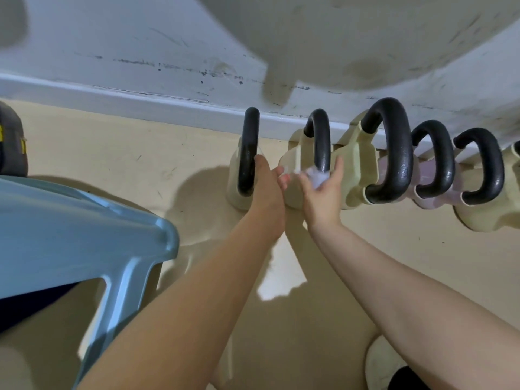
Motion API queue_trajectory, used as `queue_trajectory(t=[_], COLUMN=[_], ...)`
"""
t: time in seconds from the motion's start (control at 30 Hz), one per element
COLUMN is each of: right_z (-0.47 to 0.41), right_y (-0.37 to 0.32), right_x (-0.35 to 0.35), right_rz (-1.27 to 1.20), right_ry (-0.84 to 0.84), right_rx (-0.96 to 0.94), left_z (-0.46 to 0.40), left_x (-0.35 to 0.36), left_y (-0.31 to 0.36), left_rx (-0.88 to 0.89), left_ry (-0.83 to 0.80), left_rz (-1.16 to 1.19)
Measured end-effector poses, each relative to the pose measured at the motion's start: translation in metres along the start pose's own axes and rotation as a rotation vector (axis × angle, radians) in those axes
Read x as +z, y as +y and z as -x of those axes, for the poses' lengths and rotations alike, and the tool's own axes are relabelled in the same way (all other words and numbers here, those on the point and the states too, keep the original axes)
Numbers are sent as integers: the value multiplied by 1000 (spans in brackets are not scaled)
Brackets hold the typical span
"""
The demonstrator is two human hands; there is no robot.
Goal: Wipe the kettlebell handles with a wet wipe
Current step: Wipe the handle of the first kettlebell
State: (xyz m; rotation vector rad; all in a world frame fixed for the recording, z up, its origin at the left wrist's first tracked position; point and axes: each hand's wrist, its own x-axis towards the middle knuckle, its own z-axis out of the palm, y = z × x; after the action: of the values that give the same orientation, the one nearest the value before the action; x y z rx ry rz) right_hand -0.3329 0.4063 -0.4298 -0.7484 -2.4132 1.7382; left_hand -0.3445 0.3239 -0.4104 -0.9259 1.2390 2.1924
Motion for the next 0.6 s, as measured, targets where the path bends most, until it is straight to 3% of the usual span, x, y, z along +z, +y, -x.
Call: queue_trajectory(t=[0.13, 0.23, 0.4, 0.6], right_z=[6, 23, -6, 15], right_y=[2, 12, -3, 24], right_x=[1, 5, 1, -14], right_rz=[-61, -149, -213, -70], right_ry=[-30, -111, -107, -214], right_rx=[-82, -5, -90, -171], left_z=[-6, -8, -14, -8], left_x=[-5, -4, 3, 14], left_y=[-5, -9, -19, -14], left_rx=[-30, -31, -4, 49], left_ry=[17, 12, -57, 5], left_rz=[-38, -5, -100, -65])
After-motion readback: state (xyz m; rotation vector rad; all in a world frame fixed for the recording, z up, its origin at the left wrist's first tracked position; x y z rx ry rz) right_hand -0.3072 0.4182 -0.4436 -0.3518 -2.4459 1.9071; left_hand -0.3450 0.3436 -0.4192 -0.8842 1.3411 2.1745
